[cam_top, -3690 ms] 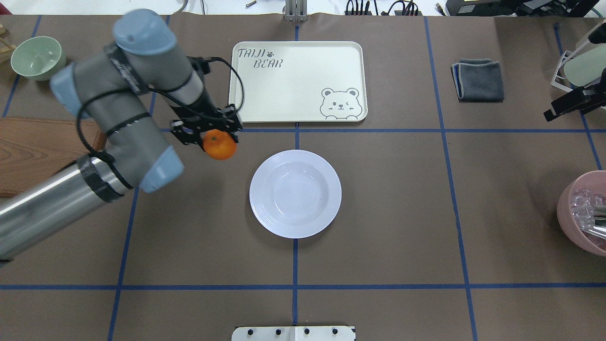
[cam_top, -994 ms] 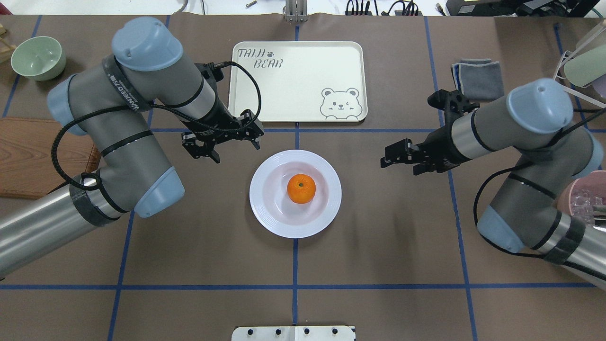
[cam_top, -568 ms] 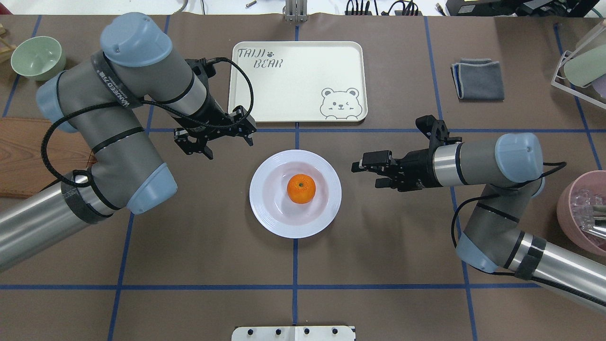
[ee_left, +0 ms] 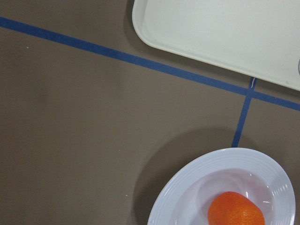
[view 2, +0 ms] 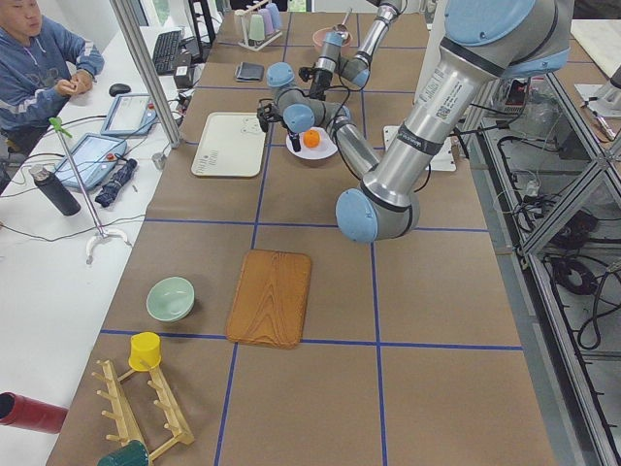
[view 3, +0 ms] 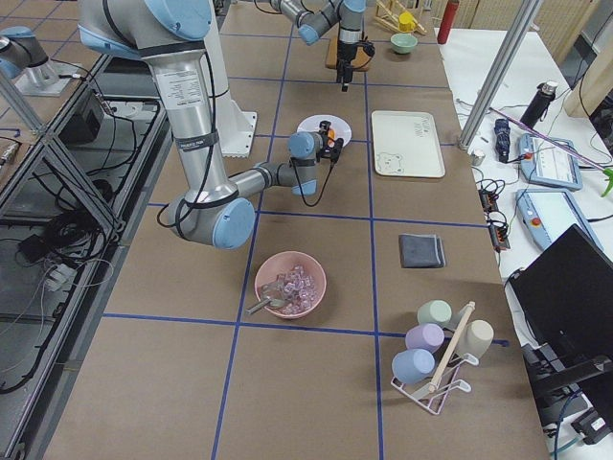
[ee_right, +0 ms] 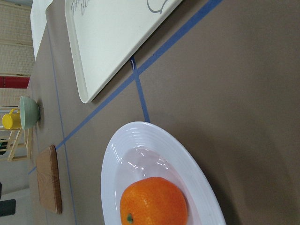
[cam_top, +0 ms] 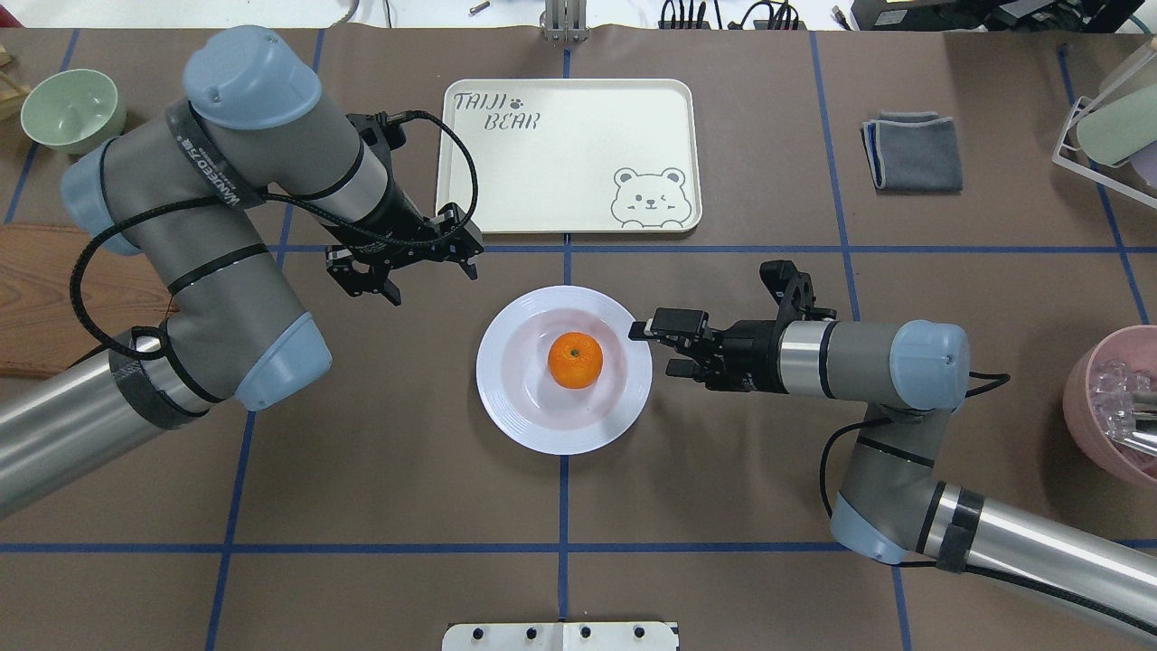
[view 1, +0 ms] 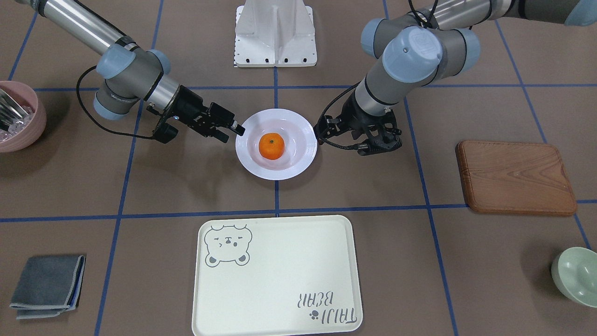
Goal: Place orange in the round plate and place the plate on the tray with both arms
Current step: 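Grip the plate rims with both grippers from opposite sides, then lift the plate with both grippers and carry it onto the cream tray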
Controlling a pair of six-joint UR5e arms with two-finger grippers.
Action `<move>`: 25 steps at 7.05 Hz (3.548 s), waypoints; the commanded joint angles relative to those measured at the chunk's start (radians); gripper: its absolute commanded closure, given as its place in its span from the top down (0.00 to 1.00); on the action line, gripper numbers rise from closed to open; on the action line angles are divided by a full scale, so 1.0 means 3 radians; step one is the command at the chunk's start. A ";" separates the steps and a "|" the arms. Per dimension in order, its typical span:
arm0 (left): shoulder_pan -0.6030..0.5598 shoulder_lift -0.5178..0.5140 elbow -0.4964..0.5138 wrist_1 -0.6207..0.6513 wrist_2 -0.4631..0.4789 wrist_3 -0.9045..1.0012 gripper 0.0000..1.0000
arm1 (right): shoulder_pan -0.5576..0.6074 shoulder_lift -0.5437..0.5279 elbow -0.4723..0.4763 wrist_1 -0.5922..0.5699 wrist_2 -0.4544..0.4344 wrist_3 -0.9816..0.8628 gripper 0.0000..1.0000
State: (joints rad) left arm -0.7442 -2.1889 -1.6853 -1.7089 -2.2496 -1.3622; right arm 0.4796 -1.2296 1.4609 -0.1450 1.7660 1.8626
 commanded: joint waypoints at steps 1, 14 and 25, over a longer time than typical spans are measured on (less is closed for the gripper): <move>-0.0004 0.0030 -0.0017 0.0000 -0.0002 0.0000 0.98 | -0.0070 0.0013 -0.0048 0.0003 -0.0088 0.0004 1.00; -0.0019 0.0036 -0.0078 0.0000 0.0003 0.0000 0.98 | -0.0203 0.0187 -0.0161 0.0013 -0.0262 0.0136 0.27; -0.0050 0.0153 -0.0287 0.0005 -0.0002 0.0000 0.98 | -0.0131 0.0202 -0.0222 0.0601 -0.1124 0.0806 0.00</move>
State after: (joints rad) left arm -0.7590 -2.1596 -1.7457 -1.7073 -2.2504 -1.3622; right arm 0.4401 -1.1727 1.4058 0.0129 1.5069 2.0706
